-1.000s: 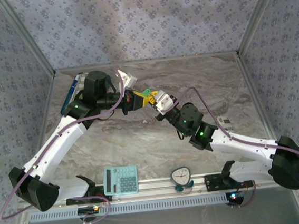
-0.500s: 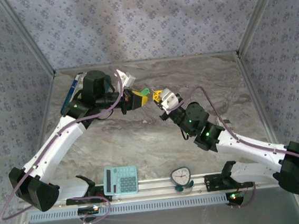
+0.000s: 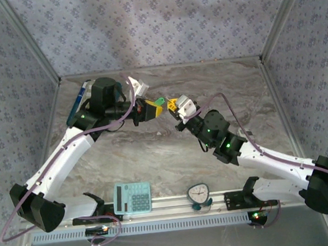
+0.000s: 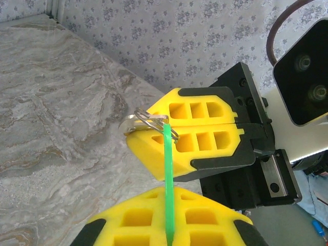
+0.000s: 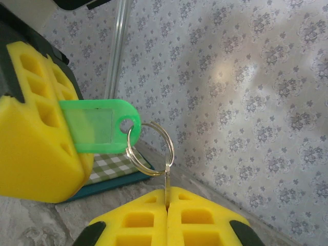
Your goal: Remove the keys from the keyring
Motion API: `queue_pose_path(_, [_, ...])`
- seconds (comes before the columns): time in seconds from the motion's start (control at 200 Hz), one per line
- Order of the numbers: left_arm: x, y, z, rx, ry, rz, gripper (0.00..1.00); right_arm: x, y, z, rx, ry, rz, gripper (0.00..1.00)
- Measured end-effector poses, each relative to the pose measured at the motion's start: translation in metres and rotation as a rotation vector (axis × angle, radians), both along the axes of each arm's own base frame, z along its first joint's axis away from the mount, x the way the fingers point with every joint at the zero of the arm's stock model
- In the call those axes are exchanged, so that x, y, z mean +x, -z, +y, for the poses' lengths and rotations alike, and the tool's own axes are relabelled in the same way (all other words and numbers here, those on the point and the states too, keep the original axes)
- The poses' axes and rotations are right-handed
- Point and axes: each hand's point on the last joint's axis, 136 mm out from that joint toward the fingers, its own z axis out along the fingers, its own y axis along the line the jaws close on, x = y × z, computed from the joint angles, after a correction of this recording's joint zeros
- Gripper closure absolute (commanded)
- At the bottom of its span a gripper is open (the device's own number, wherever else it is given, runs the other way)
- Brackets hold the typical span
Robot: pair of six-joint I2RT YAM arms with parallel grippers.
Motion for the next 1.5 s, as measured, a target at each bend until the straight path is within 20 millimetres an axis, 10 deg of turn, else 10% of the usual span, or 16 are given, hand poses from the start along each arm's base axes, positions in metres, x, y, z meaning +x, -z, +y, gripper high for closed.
queue_pose_path(0.82, [0.0, -0.035, -0.001, 0.026, -0.017, 0.042, 0.99, 0.002, 0.015, -0.002, 0.074, -0.042, 0.085, 0.64])
queue_pose_path(1.504, [-0.015, -0.007, -0.005, 0.143, 0.013, 0.175, 0.98, -0.016, 0.002, -0.002, 0.194, -0.285, 0.13, 0.41])
